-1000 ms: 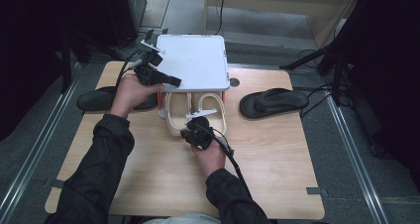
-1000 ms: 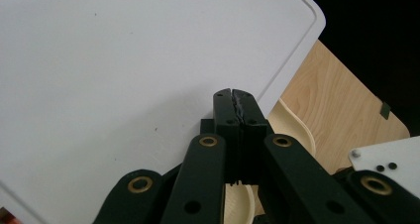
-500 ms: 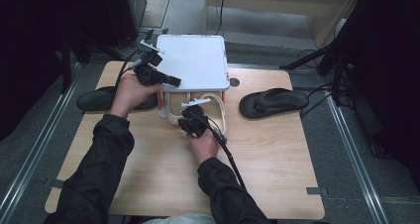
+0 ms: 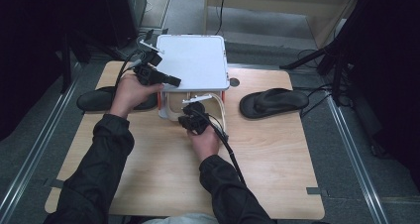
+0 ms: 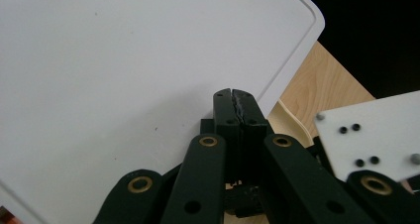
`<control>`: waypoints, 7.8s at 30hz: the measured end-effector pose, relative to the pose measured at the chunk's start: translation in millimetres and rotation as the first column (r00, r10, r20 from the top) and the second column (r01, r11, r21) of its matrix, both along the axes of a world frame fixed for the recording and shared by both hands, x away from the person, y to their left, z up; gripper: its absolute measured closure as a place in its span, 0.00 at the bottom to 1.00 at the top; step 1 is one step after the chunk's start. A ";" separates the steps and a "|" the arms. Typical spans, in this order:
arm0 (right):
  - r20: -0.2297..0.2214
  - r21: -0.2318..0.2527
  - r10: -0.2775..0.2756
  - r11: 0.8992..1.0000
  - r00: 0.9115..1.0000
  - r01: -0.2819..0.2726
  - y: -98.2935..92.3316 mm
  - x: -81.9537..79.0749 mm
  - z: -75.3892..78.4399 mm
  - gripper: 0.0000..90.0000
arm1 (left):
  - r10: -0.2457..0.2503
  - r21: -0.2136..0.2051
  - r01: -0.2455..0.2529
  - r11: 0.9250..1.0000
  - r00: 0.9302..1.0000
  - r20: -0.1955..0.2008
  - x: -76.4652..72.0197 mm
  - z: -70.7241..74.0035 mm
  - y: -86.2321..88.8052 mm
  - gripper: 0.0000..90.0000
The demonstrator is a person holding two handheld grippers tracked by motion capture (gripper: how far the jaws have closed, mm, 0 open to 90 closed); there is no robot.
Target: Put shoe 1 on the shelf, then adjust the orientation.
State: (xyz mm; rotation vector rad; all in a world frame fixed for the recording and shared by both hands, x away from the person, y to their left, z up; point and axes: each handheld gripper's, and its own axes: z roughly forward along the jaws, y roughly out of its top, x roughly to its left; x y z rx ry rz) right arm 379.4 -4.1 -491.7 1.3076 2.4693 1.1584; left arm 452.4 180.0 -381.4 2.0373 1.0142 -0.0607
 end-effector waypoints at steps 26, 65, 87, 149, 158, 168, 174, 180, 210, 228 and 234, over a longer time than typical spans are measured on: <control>-0.026 0.062 0.057 0.997 0.998 -0.055 -91.4 -69.8 4.1 1.00 | 0.005 -0.009 -0.005 1.000 1.000 -0.010 0.6 -0.5 0.5 1.00; -0.046 -0.017 -0.001 1.000 0.999 0.000 -115.8 -41.9 -9.2 1.00 | -0.001 -0.018 0.001 1.000 1.000 -0.017 1.5 -1.0 2.0 1.00; -0.009 -0.035 -0.024 0.999 1.000 0.023 -72.9 6.1 -6.9 1.00 | 0.001 -0.028 -0.002 1.000 1.000 -0.024 2.0 -1.8 2.9 1.00; 0.038 0.132 0.092 0.987 0.995 -0.096 -166.2 -52.5 21.6 0.58 | 0.113 -0.021 -0.112 0.993 0.992 0.047 -81.1 4.6 78.9 0.56; 0.033 0.122 0.103 0.987 0.994 -0.106 -159.7 -49.6 19.6 0.59 | 0.138 -0.043 -0.138 0.990 0.990 -0.001 -82.4 -24.0 105.7 0.93; 0.031 0.109 0.114 0.987 0.993 -0.117 -152.8 -50.4 16.2 0.60 | 0.190 -0.003 -0.190 0.982 0.981 0.034 -71.6 -43.2 130.9 1.00; 0.017 0.116 0.122 0.986 0.992 -0.123 -150.8 -50.1 14.4 0.60 | 0.249 0.012 -0.250 0.968 0.968 0.028 -64.5 -54.8 150.7 1.00; 0.013 0.111 0.125 0.986 0.992 -0.125 -149.1 -50.3 13.0 0.60 | 0.288 0.030 -0.288 0.957 0.958 0.018 -55.1 -66.7 165.1 1.00; 0.001 0.103 0.078 0.992 0.997 -0.078 -161.9 -64.0 6.1 0.61 | 0.435 0.086 -0.429 0.899 0.899 -0.053 -18.6 -123.6 233.6 1.00; 0.005 0.104 0.070 0.992 0.998 -0.070 -165.8 -62.7 6.9 0.61 | 0.430 0.133 -0.419 0.898 0.900 -0.075 -45.8 -123.3 214.0 1.00; 0.007 0.106 0.073 0.992 0.997 -0.073 -164.4 -60.9 7.4 0.61 | 0.410 0.124 -0.400 0.908 0.909 -0.074 -58.3 -123.8 209.0 1.00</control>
